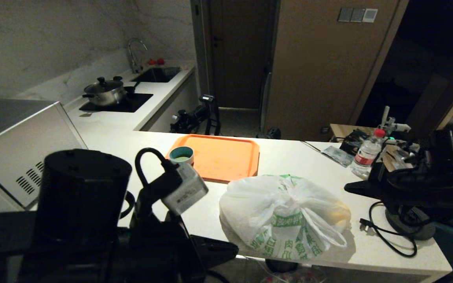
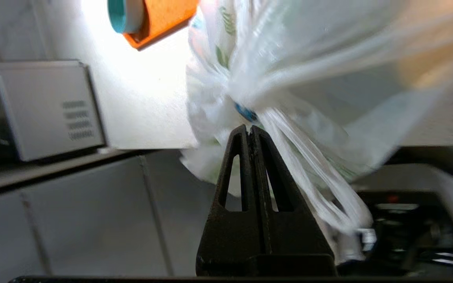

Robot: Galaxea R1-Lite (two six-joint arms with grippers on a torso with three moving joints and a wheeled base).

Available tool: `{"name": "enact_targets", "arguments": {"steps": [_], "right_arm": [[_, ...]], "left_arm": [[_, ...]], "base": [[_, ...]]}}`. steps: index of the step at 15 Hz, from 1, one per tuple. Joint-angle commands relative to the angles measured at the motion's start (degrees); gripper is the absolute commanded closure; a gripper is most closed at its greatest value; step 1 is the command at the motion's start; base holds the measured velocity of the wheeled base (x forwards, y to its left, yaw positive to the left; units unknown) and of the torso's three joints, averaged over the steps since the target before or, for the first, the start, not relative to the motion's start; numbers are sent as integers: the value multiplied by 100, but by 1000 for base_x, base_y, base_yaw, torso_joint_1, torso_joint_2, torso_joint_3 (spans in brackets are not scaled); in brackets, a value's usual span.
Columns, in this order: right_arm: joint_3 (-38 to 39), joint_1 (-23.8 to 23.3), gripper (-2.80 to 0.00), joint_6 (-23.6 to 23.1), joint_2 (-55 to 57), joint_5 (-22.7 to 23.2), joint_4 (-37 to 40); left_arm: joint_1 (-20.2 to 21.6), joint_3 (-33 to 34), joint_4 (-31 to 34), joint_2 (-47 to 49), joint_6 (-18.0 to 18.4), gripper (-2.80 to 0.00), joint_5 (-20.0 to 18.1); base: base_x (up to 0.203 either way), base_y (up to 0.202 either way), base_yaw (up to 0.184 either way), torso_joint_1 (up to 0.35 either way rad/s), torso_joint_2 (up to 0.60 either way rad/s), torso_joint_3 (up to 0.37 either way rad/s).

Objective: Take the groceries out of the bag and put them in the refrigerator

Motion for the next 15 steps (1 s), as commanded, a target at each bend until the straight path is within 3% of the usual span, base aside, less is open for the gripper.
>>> {"name": "enact_targets", "arguments": {"steps": [1,3,8,11,12,13,15], "right_arm": [[-250,2,0,129,459,109,2],[-485,2,0,289,852,163,14],[-631,81,0,338,1332,462,14],[-661,266,0,379,1323,476,17],[-709,344,-180,450,1337,500,16],[-786,391,-280,524,1382,558,17],[-981,448,-280,580,1519,612,62]], "left_arm": [[-311,-103,-75,483,0,0,459],[-461,-222,-236,791,-7,0,678],[-487,-61,-875,1290,-44,0,728],[-487,-67,-925,1356,-53,0,711],[-487,-76,-934,1380,-61,0,710],[-487,-76,-934,1380,-70,0,710],[-492,-68,-934,1348,-61,0,701]], "base": [[0,0,0,0,0,0],[0,0,0,0,0,0],[0,0,0,0,0,0],[0,0,0,0,0,0],[0,0,0,0,0,0],[0,0,0,0,0,0],[0,0,0,0,0,0]]}}
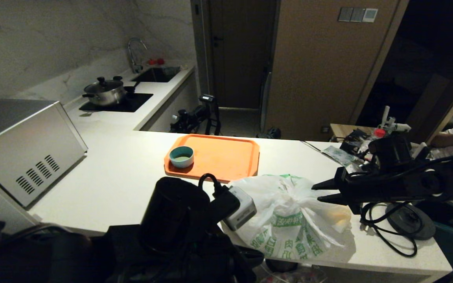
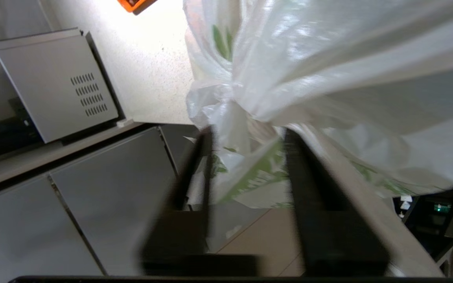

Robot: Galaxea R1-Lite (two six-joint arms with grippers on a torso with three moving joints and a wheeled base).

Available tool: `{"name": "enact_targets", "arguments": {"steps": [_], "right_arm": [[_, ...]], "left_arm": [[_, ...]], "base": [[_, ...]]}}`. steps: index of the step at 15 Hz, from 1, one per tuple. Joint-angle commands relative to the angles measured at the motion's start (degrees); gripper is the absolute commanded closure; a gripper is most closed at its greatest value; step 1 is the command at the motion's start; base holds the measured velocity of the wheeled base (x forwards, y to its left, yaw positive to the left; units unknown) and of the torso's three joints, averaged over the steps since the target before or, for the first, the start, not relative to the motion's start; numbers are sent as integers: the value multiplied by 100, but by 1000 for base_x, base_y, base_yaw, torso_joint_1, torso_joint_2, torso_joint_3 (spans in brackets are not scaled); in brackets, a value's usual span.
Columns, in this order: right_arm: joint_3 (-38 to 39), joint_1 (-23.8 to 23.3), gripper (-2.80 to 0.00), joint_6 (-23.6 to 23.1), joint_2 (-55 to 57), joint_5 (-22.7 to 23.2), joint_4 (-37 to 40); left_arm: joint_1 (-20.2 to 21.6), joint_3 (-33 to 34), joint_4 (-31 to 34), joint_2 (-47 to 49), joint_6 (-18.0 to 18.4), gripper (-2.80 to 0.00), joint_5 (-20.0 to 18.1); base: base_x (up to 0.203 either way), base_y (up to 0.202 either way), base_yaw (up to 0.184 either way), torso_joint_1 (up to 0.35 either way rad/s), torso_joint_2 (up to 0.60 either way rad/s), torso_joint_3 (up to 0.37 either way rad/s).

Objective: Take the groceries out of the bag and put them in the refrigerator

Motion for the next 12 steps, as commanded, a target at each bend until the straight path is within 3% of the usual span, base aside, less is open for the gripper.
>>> {"name": "enact_targets", "arguments": {"steps": [1,9,12], "right_arm": [[-210,30,-280,51,132,25,115],[-1078,4,-280,445,781,81,404],[-1202,6,-280,786,775,665,400]], "left_arm": [[-10,10,-10,-44,7,0,-4],[-10,83,-19,-98,0,0,3],[-10,91,-19,-89,-9,0,2]], "base": [[0,0,0,0,0,0],[0,0,0,0,0,0],[0,0,0,-1,7,9]]}}
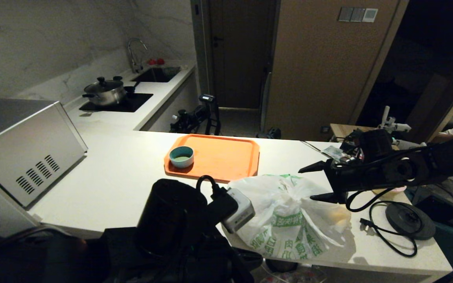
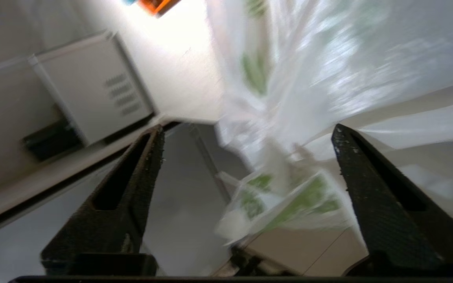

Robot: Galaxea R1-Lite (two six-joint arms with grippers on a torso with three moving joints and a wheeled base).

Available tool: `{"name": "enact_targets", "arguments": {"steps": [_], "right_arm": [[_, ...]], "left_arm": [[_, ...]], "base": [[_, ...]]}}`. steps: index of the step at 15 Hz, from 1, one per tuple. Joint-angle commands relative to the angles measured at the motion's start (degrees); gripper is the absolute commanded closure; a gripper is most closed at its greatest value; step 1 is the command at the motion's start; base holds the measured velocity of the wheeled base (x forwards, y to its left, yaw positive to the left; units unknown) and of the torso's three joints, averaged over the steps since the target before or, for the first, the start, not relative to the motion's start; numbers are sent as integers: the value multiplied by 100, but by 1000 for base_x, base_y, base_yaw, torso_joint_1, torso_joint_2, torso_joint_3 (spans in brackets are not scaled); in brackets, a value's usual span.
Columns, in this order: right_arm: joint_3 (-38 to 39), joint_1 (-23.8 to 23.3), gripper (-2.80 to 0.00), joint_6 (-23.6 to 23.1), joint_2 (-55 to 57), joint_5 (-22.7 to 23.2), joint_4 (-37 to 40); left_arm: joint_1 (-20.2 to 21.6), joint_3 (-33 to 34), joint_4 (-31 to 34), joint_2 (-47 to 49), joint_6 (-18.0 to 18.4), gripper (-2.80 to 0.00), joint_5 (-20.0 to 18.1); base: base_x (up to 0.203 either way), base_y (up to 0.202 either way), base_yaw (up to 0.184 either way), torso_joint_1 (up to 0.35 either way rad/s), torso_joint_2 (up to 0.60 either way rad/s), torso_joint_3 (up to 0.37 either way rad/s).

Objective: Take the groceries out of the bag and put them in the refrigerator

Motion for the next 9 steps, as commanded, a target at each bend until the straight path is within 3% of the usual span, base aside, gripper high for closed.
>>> {"name": "enact_targets", "arguments": {"steps": [1,9], "right_arm": [[-20,30,-280,57,-20,74,-7],[204,307,-280,84,-189,83,109]], "left_arm": [[-1,6,-14,-9,-5,0,-2],[7,37,-278,50,9,0,-10]], "base": [[0,0,0,0,0,0],[0,0,0,0,0,0]]}}
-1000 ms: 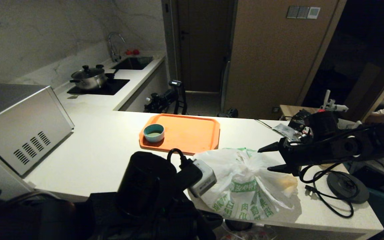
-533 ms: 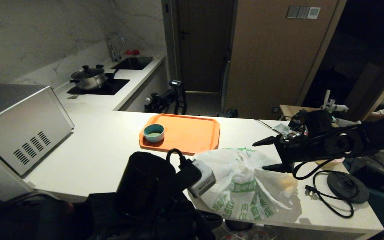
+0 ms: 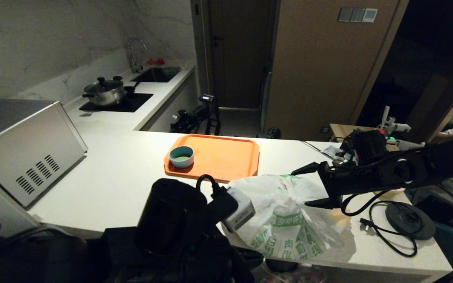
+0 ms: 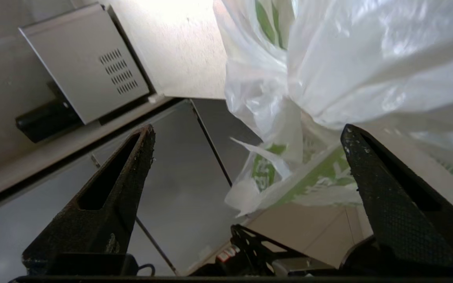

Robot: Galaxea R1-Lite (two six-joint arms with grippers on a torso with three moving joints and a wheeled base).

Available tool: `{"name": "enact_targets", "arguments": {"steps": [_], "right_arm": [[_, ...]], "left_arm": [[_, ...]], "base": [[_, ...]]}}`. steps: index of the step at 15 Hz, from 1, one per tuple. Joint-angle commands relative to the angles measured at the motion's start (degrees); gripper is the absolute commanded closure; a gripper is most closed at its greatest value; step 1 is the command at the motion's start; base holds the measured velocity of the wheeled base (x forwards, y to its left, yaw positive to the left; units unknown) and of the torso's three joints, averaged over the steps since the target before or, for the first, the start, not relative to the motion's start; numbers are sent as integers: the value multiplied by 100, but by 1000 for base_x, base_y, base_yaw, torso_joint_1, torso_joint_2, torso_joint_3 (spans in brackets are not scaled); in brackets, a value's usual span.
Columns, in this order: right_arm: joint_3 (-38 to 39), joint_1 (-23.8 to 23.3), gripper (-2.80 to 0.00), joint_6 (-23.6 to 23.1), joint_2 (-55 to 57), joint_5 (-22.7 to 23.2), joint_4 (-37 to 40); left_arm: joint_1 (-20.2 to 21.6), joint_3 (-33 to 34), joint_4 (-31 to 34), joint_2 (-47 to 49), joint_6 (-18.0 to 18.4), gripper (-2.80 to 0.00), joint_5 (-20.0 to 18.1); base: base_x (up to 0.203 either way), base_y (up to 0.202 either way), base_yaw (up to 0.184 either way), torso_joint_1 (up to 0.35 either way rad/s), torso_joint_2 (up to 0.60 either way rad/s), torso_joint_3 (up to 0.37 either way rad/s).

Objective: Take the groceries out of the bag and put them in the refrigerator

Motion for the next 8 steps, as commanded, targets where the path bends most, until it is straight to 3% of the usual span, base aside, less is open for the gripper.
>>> {"name": "enact_targets", "arguments": {"steps": [1,8], "right_arm": [[63,14,-280,3,-15,16,-8],[81,-39,-280,-15,46,-19,-17]], "left_arm": [[2,98,-318,44,12,0,-3],[10,203,-423,58,12,0,-3]], "base": [[0,0,0,0,0,0],[0,0,0,0,0,0]]}}
